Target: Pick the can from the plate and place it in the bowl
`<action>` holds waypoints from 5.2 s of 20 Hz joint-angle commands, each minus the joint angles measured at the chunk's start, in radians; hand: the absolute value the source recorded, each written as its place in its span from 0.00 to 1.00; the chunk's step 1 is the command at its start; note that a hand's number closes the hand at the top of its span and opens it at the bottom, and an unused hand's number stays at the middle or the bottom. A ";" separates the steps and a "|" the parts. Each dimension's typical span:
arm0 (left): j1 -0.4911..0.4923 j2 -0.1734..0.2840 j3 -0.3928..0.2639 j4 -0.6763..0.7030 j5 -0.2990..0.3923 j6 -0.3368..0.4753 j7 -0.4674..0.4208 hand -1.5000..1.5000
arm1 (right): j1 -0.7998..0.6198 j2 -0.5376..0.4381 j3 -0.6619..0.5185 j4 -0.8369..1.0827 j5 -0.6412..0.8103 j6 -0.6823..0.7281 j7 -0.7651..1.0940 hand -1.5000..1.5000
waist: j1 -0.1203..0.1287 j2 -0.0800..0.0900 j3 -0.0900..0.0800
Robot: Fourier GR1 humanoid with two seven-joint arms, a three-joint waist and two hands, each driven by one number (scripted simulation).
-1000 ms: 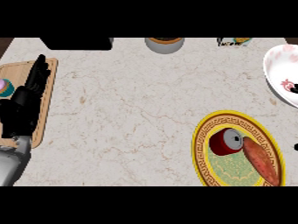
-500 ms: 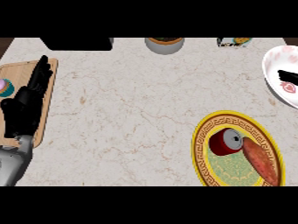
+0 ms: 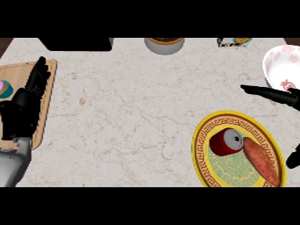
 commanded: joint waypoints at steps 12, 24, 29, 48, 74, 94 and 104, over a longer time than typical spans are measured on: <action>0.001 -0.038 0.064 -0.041 -0.048 -0.068 0.042 0.50 | 0.017 0.179 0.100 -0.036 0.327 0.022 0.215 0.00 | -0.001 0.001 0.001; -0.068 -0.138 0.099 0.008 -0.143 -0.108 0.070 0.50 | -0.013 0.325 0.024 0.079 0.496 0.066 0.124 0.00 | -0.002 0.001 0.001; 0.070 -0.155 0.130 -0.018 -0.141 -0.138 -0.046 0.50 | 0.026 0.416 0.068 0.074 0.593 0.026 0.144 0.00 | -0.001 0.001 0.001; 0.003 -0.192 0.143 -0.045 -0.204 -0.161 0.048 0.50 | -0.093 0.703 -0.137 0.312 0.764 -0.237 0.447 1.00 | 0.007 0.010 -0.001; 0.054 -0.202 0.161 -0.076 -0.208 -0.177 0.035 0.50 | -0.458 0.772 -0.193 0.293 1.050 -1.082 1.377 1.00 | 0.000 -0.001 0.001; 0.058 -0.235 0.161 -0.053 -0.220 -0.195 -0.009 0.50 | -0.395 0.351 -0.528 0.699 0.854 -1.277 0.858 1.00 | 0.021 0.010 0.002; -0.038 -0.255 0.133 -0.064 -0.252 -0.185 0.058 0.50 | -0.433 0.187 -0.645 1.056 0.811 -1.365 0.653 1.00 | 0.046 0.022 0.006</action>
